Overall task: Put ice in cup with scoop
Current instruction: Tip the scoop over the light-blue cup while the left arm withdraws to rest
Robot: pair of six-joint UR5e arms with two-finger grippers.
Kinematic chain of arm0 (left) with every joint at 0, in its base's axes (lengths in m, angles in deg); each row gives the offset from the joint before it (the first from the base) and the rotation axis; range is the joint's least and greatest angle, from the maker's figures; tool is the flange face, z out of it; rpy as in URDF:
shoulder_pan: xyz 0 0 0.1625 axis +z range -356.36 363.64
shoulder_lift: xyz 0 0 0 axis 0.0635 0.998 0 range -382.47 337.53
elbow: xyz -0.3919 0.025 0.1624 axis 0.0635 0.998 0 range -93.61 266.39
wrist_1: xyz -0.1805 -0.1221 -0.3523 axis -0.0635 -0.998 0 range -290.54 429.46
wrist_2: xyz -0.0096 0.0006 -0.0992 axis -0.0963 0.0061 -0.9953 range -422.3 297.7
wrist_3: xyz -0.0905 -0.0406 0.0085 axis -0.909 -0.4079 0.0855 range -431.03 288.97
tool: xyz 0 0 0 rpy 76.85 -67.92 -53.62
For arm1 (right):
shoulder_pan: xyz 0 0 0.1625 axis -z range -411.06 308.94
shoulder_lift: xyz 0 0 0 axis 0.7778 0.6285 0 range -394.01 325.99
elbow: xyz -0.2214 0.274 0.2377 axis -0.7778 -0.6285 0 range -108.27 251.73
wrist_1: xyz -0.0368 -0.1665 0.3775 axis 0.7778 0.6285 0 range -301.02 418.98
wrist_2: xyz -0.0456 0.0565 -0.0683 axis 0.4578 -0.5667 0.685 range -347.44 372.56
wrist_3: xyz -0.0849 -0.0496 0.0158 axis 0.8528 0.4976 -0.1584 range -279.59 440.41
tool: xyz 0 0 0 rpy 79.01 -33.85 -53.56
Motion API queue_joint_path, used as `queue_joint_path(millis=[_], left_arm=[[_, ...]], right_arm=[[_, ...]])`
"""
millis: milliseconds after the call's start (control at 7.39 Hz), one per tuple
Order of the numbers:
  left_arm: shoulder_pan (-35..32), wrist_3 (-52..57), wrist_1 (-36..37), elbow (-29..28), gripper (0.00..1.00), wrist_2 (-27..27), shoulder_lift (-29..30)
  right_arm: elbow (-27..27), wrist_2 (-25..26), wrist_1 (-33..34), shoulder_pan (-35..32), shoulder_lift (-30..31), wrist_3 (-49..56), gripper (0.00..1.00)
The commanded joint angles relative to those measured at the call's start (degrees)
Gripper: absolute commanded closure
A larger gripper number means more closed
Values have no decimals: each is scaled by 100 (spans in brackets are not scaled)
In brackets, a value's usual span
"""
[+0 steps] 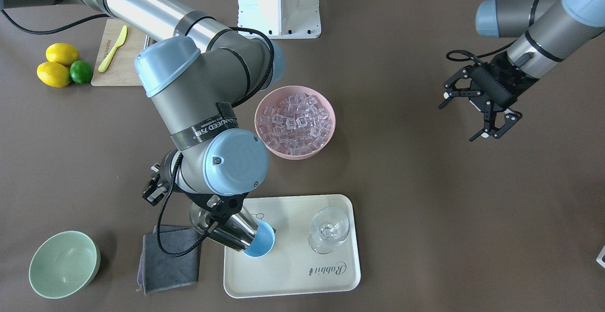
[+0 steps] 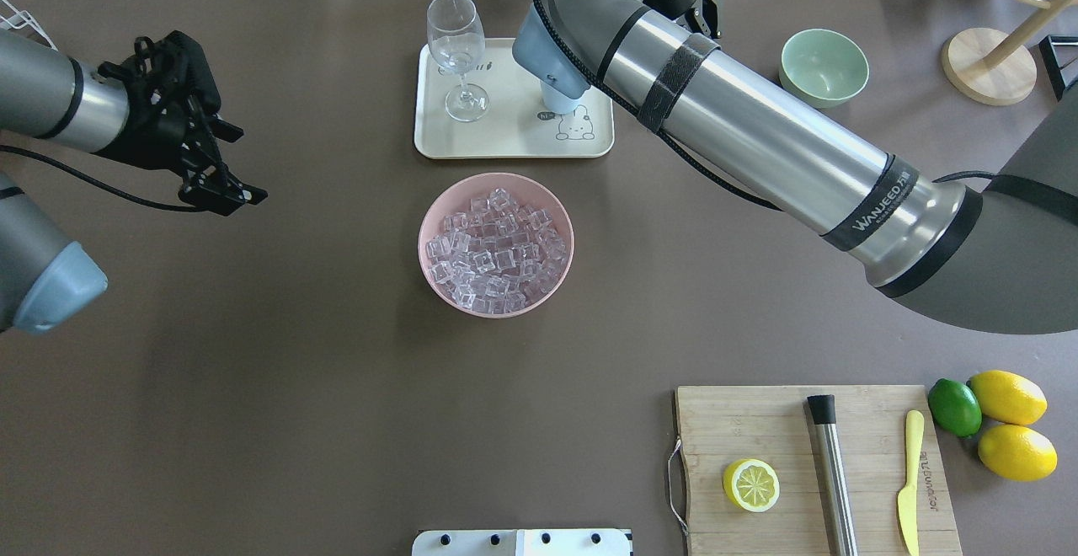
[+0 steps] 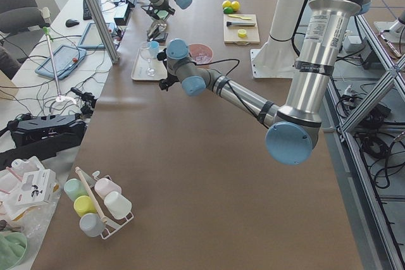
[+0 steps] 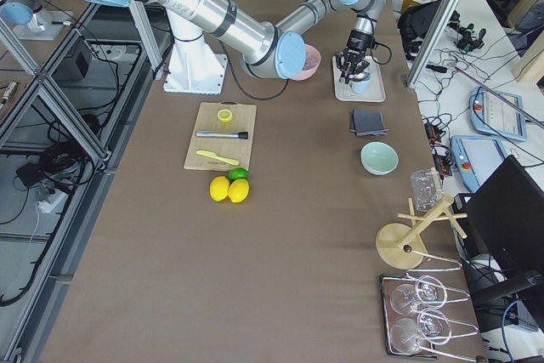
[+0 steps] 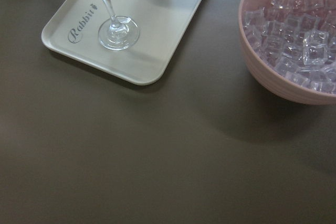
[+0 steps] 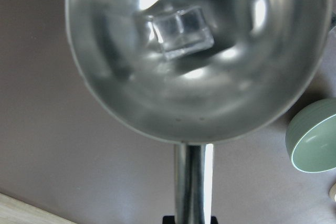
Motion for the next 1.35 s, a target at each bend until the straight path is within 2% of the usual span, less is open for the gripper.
queue_joint_path(millis=[0,135,271,406,541,677,948,1218], left_arm=[[-1083,1,396,-37,2,-755,-863],[-1505,1,955,-20,2,-1045,-1084],[-1918,9,1874,15,2,-1230,-1121],[-2192,53,2997,181,2,-1215,-1035],[-2464,175,3748,261,2,-1075,-973],[-2659,855,3851,235,2,-778,-972],[-2791,1046,4314,191,2,-75,-981],[-2801,1047,4300,165,2,392,-1042]], right_arm=[[-22,169,77,42,-11,15,100],[-14,222,112,42,-11,41,100],[-31,275,121,51,-63,67,100],[-57,397,182,60,-98,111,100],[-75,460,182,69,-98,198,100],[-145,547,182,69,-107,260,100],[-321,784,182,104,-239,357,100],[-356,969,165,183,-283,375,100]])
